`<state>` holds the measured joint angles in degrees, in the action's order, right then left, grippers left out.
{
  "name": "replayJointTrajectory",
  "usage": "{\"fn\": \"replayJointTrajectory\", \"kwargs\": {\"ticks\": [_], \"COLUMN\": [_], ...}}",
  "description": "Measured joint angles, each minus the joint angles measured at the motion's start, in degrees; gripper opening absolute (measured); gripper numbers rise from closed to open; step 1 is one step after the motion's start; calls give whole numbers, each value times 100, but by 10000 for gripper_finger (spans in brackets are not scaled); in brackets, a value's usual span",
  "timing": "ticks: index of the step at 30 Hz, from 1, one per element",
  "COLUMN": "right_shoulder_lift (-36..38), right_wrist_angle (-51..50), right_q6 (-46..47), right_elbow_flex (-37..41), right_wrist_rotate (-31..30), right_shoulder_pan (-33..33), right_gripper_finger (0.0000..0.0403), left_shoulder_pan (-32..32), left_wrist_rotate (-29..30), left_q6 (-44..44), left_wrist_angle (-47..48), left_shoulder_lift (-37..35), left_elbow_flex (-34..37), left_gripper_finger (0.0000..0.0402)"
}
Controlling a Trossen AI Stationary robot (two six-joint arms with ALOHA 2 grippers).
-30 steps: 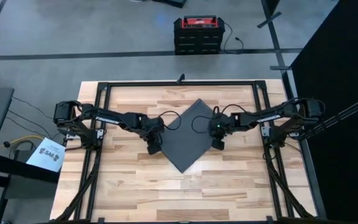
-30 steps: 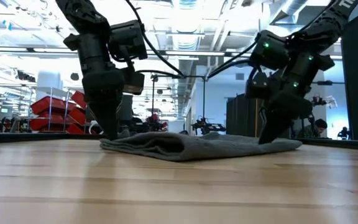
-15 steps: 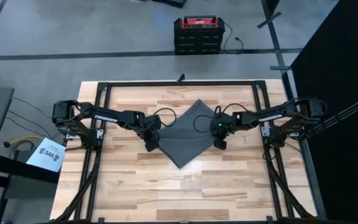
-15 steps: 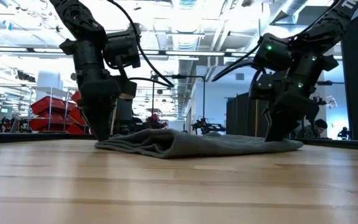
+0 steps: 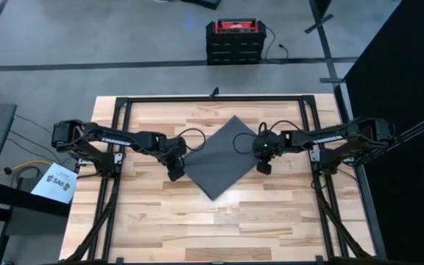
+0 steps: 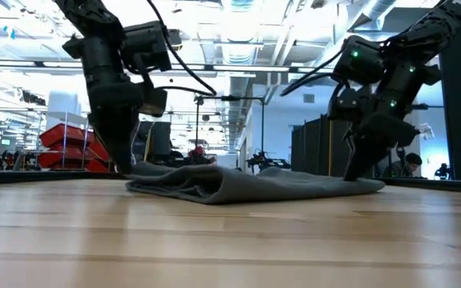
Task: Roll towel
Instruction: Fold the gray towel
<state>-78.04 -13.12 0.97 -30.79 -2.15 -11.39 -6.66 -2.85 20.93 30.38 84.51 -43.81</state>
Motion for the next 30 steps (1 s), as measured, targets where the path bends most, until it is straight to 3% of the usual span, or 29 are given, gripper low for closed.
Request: {"fn": "replayJointTrajectory", "kwargs": {"ticks": [12,17,22,30], "right_shoulder_lift": [-13,-18,-275,-719], "right_wrist_angle": [205,924,1578,1631], "right_q6": [7,27,76,249], "right_elbow_flex": [-24,-32,-44,-42], "right_wrist_rotate": [67,431,576,594], "right_shoulder_pan": [240,372,622,813], "right_gripper_finger": [0,0,0,0], "left_shoulder_pan": [-110,-318,-633,-824], "left_wrist_rotate": [-5,279,450,450], "left_q6": [-189,-425,-461,-322], "left_wrist_angle": [-252,-271,-273,-326], "left_shoulder_lift": [82,-54,69,100], "left_elbow_flex": [-106,-199,-79,273], "left_gripper_finger": [15,15,15,15]}}
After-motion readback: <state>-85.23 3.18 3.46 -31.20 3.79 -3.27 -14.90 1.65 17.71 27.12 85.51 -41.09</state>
